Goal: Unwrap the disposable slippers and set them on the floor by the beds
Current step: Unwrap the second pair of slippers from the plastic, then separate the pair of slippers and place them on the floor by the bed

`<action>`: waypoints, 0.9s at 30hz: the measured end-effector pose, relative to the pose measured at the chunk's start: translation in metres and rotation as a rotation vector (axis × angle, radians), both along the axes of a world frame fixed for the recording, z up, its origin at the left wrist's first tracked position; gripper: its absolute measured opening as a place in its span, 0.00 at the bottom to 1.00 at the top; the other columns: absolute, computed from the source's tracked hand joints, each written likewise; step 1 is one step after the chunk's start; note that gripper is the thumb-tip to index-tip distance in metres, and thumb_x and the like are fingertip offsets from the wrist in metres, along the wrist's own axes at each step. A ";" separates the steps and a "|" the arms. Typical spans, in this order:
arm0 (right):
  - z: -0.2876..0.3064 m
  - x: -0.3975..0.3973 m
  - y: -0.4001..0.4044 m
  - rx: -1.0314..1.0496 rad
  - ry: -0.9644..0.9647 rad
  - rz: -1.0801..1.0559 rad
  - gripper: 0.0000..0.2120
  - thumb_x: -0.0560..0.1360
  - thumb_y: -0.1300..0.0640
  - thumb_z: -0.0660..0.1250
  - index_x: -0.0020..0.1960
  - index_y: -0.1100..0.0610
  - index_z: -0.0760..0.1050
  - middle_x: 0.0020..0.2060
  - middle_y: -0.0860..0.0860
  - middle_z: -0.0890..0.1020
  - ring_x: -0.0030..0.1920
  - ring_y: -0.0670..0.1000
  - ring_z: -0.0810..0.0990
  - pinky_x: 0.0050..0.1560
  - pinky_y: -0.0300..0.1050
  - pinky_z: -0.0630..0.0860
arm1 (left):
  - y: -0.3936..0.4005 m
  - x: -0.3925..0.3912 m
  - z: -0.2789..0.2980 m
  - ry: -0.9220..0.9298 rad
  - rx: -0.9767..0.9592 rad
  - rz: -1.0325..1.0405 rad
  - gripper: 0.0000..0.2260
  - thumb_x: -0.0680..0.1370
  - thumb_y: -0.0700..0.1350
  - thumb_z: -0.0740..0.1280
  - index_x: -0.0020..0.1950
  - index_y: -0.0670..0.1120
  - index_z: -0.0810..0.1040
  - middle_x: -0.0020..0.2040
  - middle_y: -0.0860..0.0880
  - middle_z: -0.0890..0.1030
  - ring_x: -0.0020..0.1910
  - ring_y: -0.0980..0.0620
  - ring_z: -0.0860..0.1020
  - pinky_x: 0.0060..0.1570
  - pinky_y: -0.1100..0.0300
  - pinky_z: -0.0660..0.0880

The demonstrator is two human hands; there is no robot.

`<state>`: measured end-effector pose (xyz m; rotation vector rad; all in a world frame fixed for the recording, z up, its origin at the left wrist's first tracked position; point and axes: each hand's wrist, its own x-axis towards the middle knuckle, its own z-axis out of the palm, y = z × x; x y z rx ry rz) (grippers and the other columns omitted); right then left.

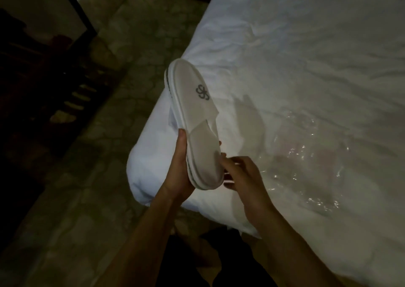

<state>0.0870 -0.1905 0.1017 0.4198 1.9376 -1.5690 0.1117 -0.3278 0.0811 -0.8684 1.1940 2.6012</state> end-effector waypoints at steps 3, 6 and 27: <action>0.003 0.007 -0.056 0.017 0.072 0.079 0.26 0.68 0.37 0.70 0.60 0.52 0.74 0.54 0.51 0.82 0.52 0.50 0.83 0.55 0.51 0.81 | -0.051 0.030 0.008 -0.025 -0.056 0.041 0.32 0.74 0.66 0.55 0.68 0.45 0.71 0.60 0.50 0.78 0.52 0.51 0.79 0.52 0.56 0.77; 0.010 0.022 -0.119 -0.045 0.079 0.243 0.27 0.69 0.37 0.70 0.62 0.50 0.74 0.58 0.49 0.80 0.57 0.50 0.80 0.60 0.53 0.78 | -0.102 0.055 0.020 -0.011 -0.098 0.034 0.26 0.79 0.62 0.54 0.67 0.45 0.74 0.62 0.44 0.81 0.61 0.45 0.79 0.65 0.48 0.73; -0.014 0.086 -0.329 -0.187 0.227 0.082 0.25 0.69 0.51 0.76 0.57 0.36 0.66 0.60 0.48 0.77 0.57 0.49 0.79 0.59 0.49 0.78 | -0.292 0.136 0.007 -0.247 -0.969 0.494 0.29 0.77 0.61 0.63 0.76 0.62 0.60 0.57 0.56 0.68 0.51 0.65 0.72 0.52 0.66 0.72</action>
